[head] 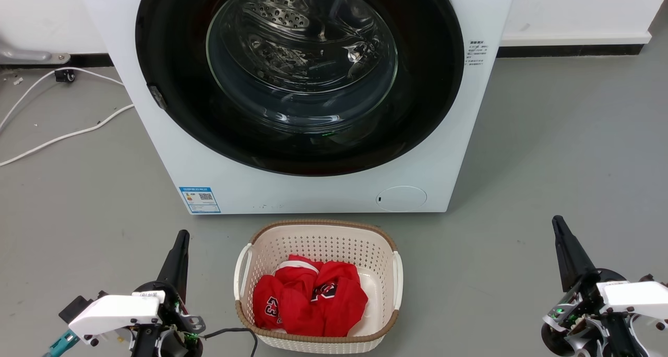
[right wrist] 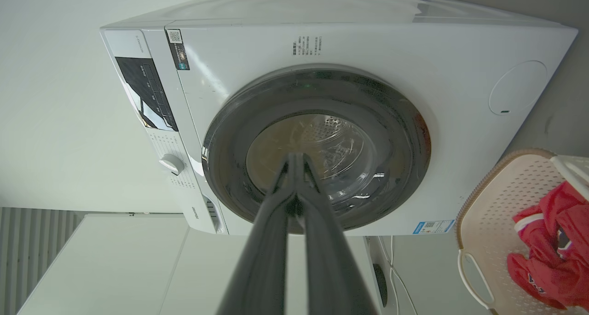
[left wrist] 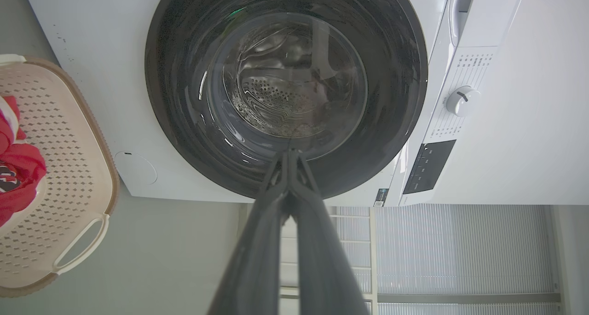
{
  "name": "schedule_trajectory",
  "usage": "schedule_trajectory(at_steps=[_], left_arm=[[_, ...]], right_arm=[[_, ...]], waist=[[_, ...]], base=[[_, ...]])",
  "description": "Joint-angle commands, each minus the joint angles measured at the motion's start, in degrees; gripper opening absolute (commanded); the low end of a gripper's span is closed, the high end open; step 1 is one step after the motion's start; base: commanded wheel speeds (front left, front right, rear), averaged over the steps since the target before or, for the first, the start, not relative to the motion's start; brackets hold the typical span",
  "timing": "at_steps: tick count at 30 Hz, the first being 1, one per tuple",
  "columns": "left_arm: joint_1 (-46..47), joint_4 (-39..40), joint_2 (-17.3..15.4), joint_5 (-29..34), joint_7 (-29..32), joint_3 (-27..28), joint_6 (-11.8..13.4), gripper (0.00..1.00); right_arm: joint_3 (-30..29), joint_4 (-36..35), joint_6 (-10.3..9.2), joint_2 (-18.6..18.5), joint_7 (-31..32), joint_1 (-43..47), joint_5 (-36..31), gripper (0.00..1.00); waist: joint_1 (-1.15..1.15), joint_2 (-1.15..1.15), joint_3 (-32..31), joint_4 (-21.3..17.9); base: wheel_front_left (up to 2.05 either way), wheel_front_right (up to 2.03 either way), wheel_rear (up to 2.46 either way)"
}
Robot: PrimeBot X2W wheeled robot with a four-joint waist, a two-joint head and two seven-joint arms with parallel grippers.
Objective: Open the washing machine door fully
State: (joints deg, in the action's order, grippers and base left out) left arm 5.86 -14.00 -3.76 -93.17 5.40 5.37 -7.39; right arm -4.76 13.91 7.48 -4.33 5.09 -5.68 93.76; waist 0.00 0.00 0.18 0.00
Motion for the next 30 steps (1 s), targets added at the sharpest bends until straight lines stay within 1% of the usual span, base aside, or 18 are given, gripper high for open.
schedule_trajectory(at_steps=[1, 6, 7, 9, 15, 19, 22, 25, 30], left_arm=[[0.5, -0.1, 0.0, 0.2, 0.3, 0.1, -0.2, 0.0], [0.5, -0.1, 0.1, 0.2, 0.4, 0.2, -0.2, 0.0], [0.0, 0.0, 0.1, 0.2, 0.1, 0.1, 0.0, 1.0], [-0.5, -0.7, 0.2, 0.2, -0.1, 0.0, 0.1, 1.0], [-0.8, 0.7, 0.3, 0.9, -1.7, -1.1, 0.0, 1.0], [-1.0, 2.1, 0.3, 2.0, -2.9, -1.7, 0.0, 1.0], [-1.1, 3.1, 0.3, 4.1, -3.7, -1.6, 0.0, 1.0], [-1.0, 4.2, 0.3, 7.6, -4.4, -1.2, 0.0, 1.0], [-0.8, 6.3, 0.4, 13.4, -5.6, -0.4, 0.0, 1.0]], right_arm=[[-0.1, 0.1, 0.02, 0.2, 0.1, -0.8, -0.2, 0.0], [-0.2, 0.1, 0.02, 0.3, 0.3, -0.8, -0.3, 0.0], [-0.1, 0.0, 0.0, 0.1, 0.0, 0.0, -0.1, 1.0], [0.0, 0.6, 0.0, 0.2, -0.1, 0.5, -0.1, 1.0], [0.8, -1.0, 0.0, 0.3, -1.8, 1.3, -0.4, 1.0], [0.9, -2.0, 0.0, 0.4, -2.9, 1.7, -1.8, 1.0], [1.0, -2.6, 0.0, 0.4, -3.6, 1.9, -4.1, 1.0], [0.8, -3.5, 0.0, 0.5, -4.4, 2.1, -7.1, 1.0], [1.3, -5.4, 0.01, 0.5, -5.5, 2.1, -14.4, 1.0]], waist=[[0.0, 0.0, 0.0, 0.0], [0.0, 0.0, 0.0, 0.0], [0.0, 0.0, 0.0, 0.0], [0.0, 0.0, 0.0, 0.0], [0.0, 0.0, -0.1, -0.1], [0.0, 0.0, -0.1, -0.1], [0.0, 0.0, -0.1, -0.1], [0.0, 0.0, -0.1, -0.1], [0.0, 0.0, -0.1, -0.1]], base=[[0.0, 0.0, 0.0], [0.0, 0.0, 0.0], [0.0, 0.0, 0.0], [0.0, 0.0, 0.0], [0.0, 0.0, 0.0], [0.0, 0.0, 0.0], [0.0, 0.0, 0.0], [0.0, 0.0, 0.0], [0.0, 0.0, 0.0]])
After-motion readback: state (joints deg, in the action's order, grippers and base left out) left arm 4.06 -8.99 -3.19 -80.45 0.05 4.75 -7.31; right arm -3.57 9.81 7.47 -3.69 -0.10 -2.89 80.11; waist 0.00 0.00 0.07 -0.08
